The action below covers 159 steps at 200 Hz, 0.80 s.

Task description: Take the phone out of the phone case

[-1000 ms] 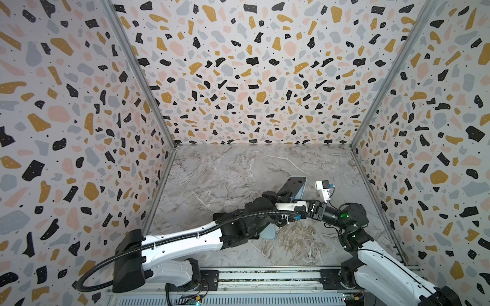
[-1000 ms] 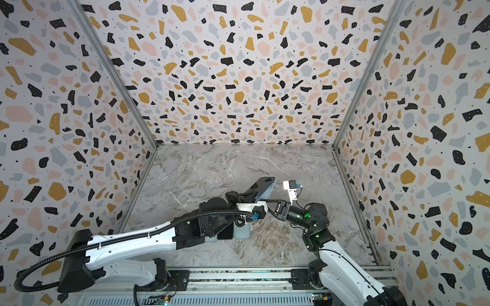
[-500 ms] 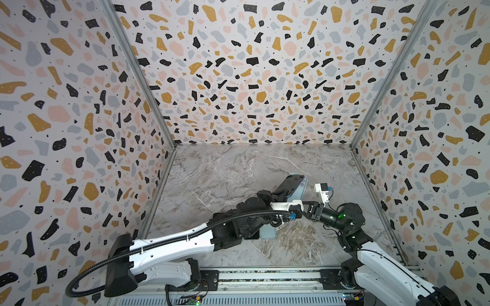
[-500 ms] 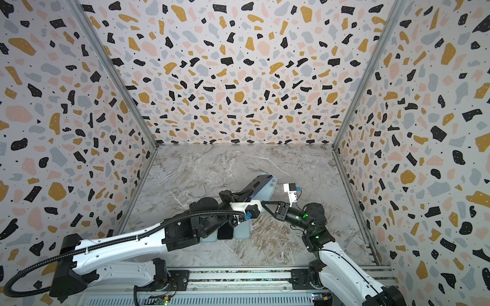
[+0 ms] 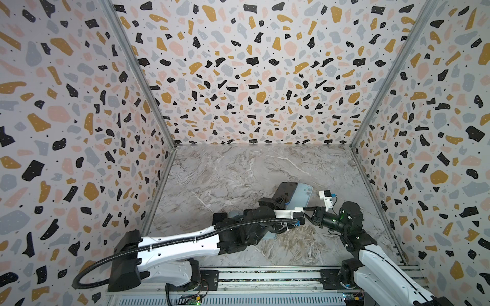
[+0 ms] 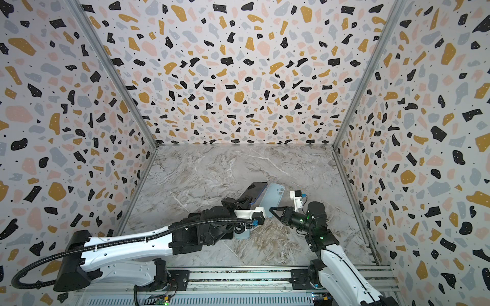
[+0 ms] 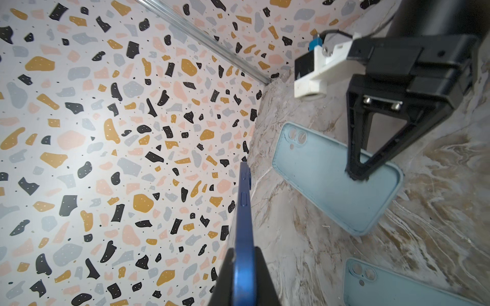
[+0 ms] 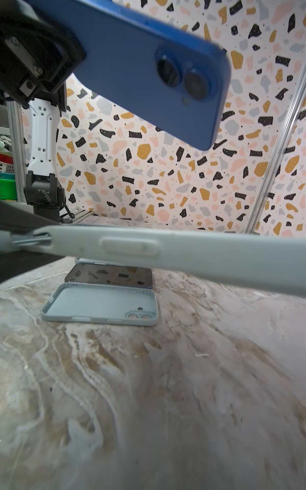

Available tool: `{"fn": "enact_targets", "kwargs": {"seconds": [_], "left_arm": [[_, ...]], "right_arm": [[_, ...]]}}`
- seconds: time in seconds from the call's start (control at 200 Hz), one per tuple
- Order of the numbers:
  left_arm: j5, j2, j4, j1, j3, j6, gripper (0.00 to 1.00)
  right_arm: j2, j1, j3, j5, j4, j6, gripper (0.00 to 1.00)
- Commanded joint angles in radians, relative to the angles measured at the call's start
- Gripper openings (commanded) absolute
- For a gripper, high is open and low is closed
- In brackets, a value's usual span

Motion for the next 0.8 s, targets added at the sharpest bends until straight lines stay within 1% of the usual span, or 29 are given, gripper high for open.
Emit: {"fn": "enact_targets", "kwargs": {"seconds": [0.0, 0.075, 0.16, 0.215, 0.275, 0.466, 0.621, 0.791], "left_arm": [[-0.094, 0.031, 0.027, -0.027, -0.017, -0.045, 0.00], [-0.117, 0.073, 0.018, -0.045, -0.017, -0.072, 0.00], [-0.160, 0.125, 0.007, -0.063, -0.010, -0.107, 0.00], [-0.171, 0.156, -0.002, -0.070, -0.006, -0.127, 0.00], [-0.186, 0.188, -0.005, -0.079, -0.005, -0.143, 0.00], [-0.197, 0.293, -0.034, -0.108, 0.020, -0.199, 0.00], [-0.198, 0.371, -0.064, -0.113, 0.054, -0.251, 0.00], [-0.252, 0.461, -0.129, -0.114, 0.114, -0.309, 0.00]], "right_arm": [[-0.016, -0.058, 0.049, -0.063, -0.208, -0.150, 0.00], [0.001, -0.089, 0.053, -0.080, -0.279, -0.221, 0.00], [0.026, -0.093, 0.063, -0.079, -0.352, -0.301, 0.00], [0.045, -0.093, 0.086, -0.043, -0.434, -0.369, 0.00], [0.060, -0.093, 0.103, -0.015, -0.488, -0.414, 0.00], [0.095, -0.095, 0.121, 0.015, -0.538, -0.468, 0.00], [0.130, -0.095, 0.128, 0.028, -0.558, -0.508, 0.00], [0.137, -0.098, 0.120, 0.033, -0.555, -0.521, 0.00]]}}
